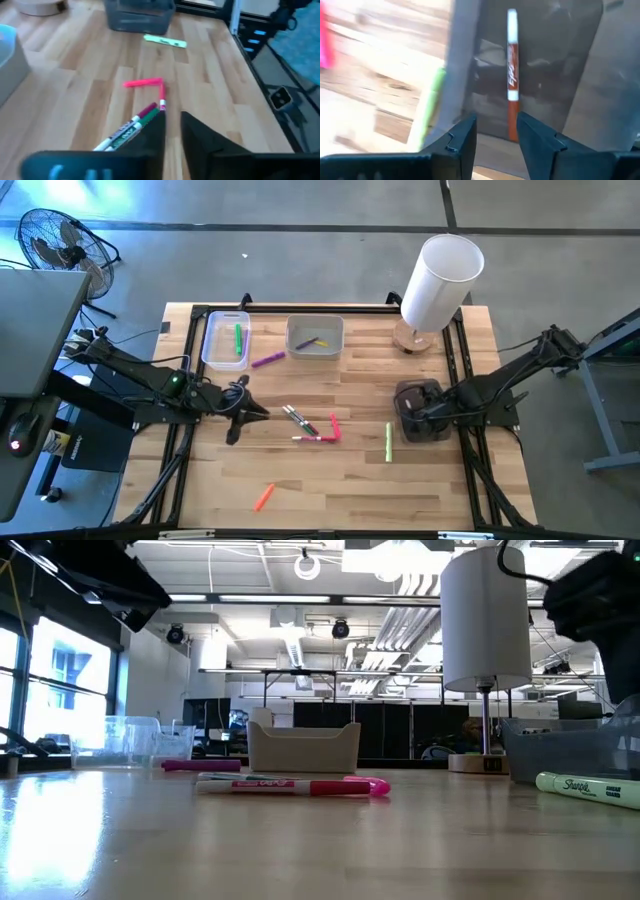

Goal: Pick & Place Markers
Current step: Put the purple highlighter into the transparent bin

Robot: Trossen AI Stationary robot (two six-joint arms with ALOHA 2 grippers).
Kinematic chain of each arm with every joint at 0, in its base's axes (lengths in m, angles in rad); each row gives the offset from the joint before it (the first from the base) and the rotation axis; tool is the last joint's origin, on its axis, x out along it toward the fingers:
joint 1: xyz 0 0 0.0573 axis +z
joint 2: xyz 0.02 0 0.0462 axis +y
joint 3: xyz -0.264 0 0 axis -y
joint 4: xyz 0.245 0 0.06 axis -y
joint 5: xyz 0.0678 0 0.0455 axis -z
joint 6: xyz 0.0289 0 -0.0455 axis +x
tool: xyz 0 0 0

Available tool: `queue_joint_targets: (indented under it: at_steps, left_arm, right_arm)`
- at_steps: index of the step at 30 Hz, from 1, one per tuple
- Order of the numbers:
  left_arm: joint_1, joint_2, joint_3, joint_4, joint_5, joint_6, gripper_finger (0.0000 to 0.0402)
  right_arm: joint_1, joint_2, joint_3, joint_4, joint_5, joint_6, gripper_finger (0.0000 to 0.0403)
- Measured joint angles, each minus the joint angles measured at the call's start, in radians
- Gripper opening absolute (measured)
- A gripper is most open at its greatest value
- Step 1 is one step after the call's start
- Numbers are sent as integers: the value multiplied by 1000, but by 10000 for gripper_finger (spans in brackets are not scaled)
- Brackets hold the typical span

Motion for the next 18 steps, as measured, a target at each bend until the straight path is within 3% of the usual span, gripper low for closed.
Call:
queue_joint_targets:
  at_steps: [7, 12, 18]
  left_arm:
    - [0, 11, 1, 1, -102, -19, 149]
    - [0, 11, 1, 1, -90, -19, 158]
    - [0, 11, 1, 24, -94, -34, 158]
  right_arm:
    - [0, 0, 117, -30, 152, -70, 128]
    - [0, 0, 173, -5, 312, -164, 128]
    - [-10, -1, 190, 132, 520, -390, 129]
